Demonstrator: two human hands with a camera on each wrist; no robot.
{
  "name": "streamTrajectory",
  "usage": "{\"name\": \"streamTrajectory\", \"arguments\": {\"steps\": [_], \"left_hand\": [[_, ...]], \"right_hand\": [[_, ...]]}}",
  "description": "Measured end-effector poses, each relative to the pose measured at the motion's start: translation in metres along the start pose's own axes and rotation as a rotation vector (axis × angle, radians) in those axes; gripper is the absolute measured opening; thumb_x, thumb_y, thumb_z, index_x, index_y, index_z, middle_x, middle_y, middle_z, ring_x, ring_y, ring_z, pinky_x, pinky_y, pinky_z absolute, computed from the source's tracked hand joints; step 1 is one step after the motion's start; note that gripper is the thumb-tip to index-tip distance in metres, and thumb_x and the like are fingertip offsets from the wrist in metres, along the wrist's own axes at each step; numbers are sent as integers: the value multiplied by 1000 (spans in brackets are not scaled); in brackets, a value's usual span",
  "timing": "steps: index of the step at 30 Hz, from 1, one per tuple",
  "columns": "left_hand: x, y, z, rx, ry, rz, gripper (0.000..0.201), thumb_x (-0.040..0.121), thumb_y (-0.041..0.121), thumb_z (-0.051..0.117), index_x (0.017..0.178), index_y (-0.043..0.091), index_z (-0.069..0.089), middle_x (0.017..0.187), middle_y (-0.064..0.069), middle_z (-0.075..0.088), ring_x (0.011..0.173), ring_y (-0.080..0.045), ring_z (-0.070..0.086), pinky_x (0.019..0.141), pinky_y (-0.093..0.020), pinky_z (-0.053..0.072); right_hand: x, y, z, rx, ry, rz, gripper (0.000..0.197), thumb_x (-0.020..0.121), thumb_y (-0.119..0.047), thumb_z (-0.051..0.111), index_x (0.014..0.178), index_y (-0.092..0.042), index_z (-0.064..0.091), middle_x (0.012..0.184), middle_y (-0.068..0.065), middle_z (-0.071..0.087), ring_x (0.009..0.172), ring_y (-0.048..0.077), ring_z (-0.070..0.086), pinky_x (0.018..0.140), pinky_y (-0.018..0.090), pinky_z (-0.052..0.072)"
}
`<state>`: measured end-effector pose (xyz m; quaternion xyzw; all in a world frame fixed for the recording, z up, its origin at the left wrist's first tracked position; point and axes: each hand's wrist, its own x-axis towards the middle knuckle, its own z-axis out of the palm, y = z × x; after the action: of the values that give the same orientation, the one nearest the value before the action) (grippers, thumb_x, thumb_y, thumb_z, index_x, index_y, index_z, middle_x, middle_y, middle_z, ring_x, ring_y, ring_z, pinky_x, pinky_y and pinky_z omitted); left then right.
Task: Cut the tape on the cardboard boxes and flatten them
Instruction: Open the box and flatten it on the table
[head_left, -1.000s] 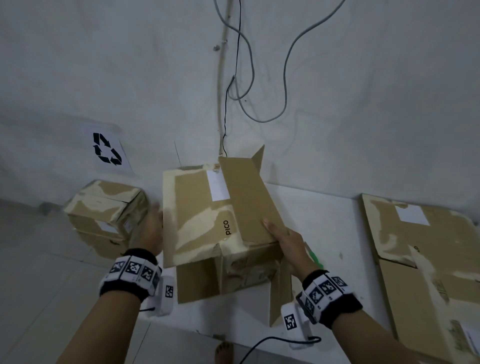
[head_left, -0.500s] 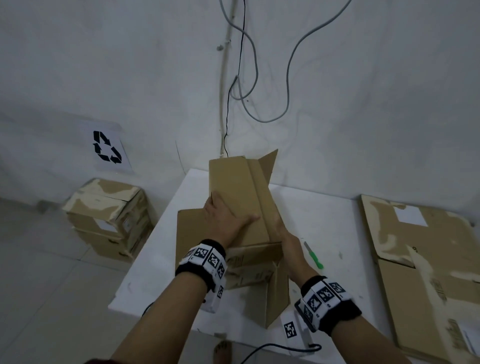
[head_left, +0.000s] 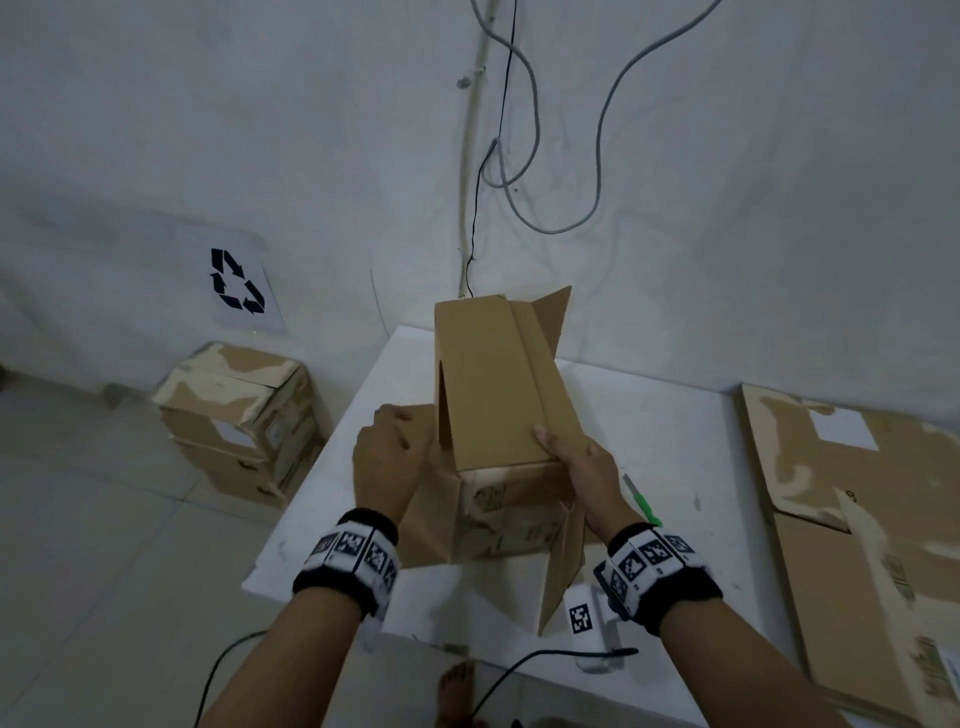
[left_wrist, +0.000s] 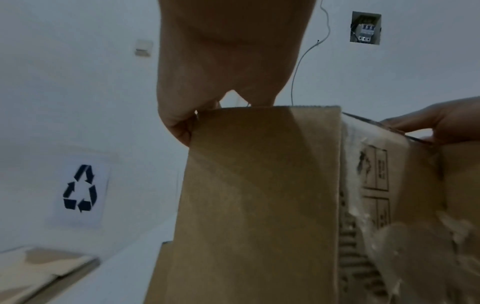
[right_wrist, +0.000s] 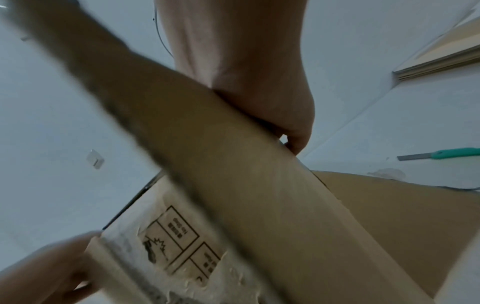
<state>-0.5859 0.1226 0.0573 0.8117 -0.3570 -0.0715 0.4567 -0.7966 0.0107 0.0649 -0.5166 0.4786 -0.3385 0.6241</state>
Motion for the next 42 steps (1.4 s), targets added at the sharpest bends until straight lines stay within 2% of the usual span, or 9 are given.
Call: {"name": "streamTrajectory", "arguments": {"steps": [6,12,17,22,26,32,35,38,42], "left_hand": [[-34,-8,-29,314,-139,10,16,96,35,51,92,20,56,69,4,57,68,-16,57,56,-27,37],[0,26,-33,-194,-423,-283,8,96,17,52,103,13,52,103,-14,67,80,-16,65,69,-28,51],[73,59,-6,-578,-398,-511,76,97,44,46,148,7,4,108,-15,66,76,-23,60,76,-37,51],[109,41,25,-743,-305,-771,83,92,49,51,151,10,6,126,-20,56,111,-34,59,95,-50,51],[127,38,25,-796,-360,-719,86,93,48,53,154,14,3,122,-14,61,107,-28,61,82,-38,53],[156,37,11,-615,-251,-439,93,93,25,60,153,17,-10,160,-7,12,144,-28,22,113,-41,23],[165,33,8,-506,-615,-416,86,94,38,59,154,15,3,158,-10,20,140,-28,30,112,-41,28],[154,27,15,-293,-998,-320,127,66,64,76,154,20,-4,158,-7,22,140,-26,32,117,-40,25],[127,6,32,85,-997,-140,132,77,48,74,142,18,-37,159,-10,12,142,-27,26,114,-33,24]], "right_hand": [[9,-5,11,-26,-11,7,49,72,-47,83,109,-20,64,102,-6,69,94,13,66,75,27,52],[7,-1,10,-76,7,-4,68,69,-54,82,122,-16,61,111,-3,67,101,17,64,93,36,50],[1,-3,11,-91,28,8,64,70,-50,82,119,-14,64,110,-1,70,101,19,65,95,41,53],[7,-1,10,-120,47,34,82,58,-60,85,123,-13,64,112,0,70,103,20,66,97,40,52],[16,-2,16,-121,26,53,88,57,-65,83,126,-15,61,116,-1,69,106,20,64,96,40,51],[34,-15,43,-130,-40,78,74,65,-64,80,124,-24,63,111,-9,70,103,12,65,86,30,52],[50,-21,57,-219,-16,64,66,60,-73,75,109,-32,59,103,-17,64,100,11,62,91,34,50],[75,-22,66,-311,74,62,81,56,-84,69,110,-34,36,112,-12,55,108,16,57,98,40,49],[106,-21,68,-462,49,125,124,43,-99,56,138,-25,26,146,8,43,127,25,49,107,47,44]]}}
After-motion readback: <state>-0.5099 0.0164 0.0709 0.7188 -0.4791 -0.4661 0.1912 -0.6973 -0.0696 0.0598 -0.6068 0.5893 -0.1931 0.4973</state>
